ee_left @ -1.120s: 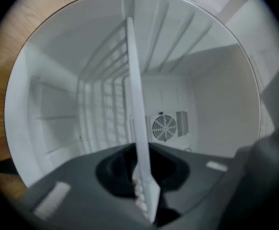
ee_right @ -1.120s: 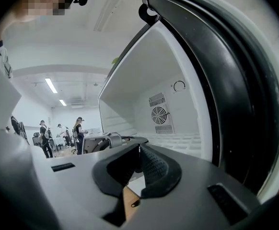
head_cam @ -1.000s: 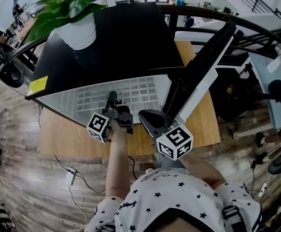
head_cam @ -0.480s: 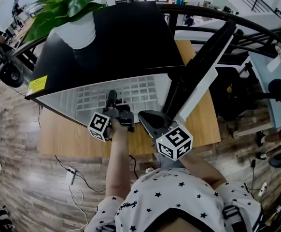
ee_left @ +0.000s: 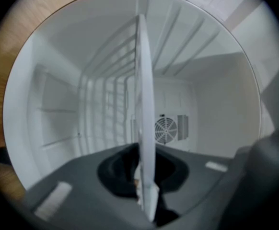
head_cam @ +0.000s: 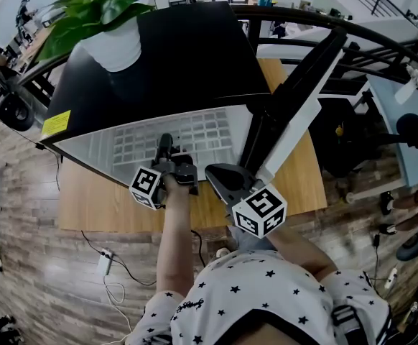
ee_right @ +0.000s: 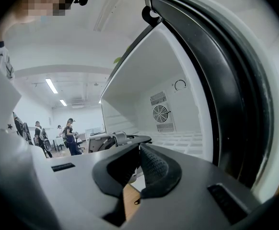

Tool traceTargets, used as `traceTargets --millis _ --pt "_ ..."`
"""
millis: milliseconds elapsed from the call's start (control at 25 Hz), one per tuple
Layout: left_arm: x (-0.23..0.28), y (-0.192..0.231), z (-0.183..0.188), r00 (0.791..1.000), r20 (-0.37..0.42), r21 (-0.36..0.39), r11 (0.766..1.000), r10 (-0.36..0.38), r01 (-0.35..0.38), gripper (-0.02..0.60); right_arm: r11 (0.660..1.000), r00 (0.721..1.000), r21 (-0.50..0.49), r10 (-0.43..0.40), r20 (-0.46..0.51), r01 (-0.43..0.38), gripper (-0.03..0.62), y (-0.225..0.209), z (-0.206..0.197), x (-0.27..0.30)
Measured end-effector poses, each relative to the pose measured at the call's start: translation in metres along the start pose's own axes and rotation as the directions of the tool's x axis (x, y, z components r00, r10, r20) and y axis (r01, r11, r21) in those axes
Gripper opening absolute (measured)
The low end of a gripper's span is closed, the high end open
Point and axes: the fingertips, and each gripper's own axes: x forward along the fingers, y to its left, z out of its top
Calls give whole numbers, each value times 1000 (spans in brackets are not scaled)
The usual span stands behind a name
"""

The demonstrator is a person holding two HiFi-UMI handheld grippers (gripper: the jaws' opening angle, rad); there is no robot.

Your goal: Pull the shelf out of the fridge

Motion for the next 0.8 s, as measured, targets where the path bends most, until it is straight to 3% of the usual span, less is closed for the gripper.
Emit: traceTargets --millis 800 --pt "-28 -2 -5 1000 5 -13 1000 8 -8 34 1000 1000 -1 -9 17 9 21 21 -1 -24"
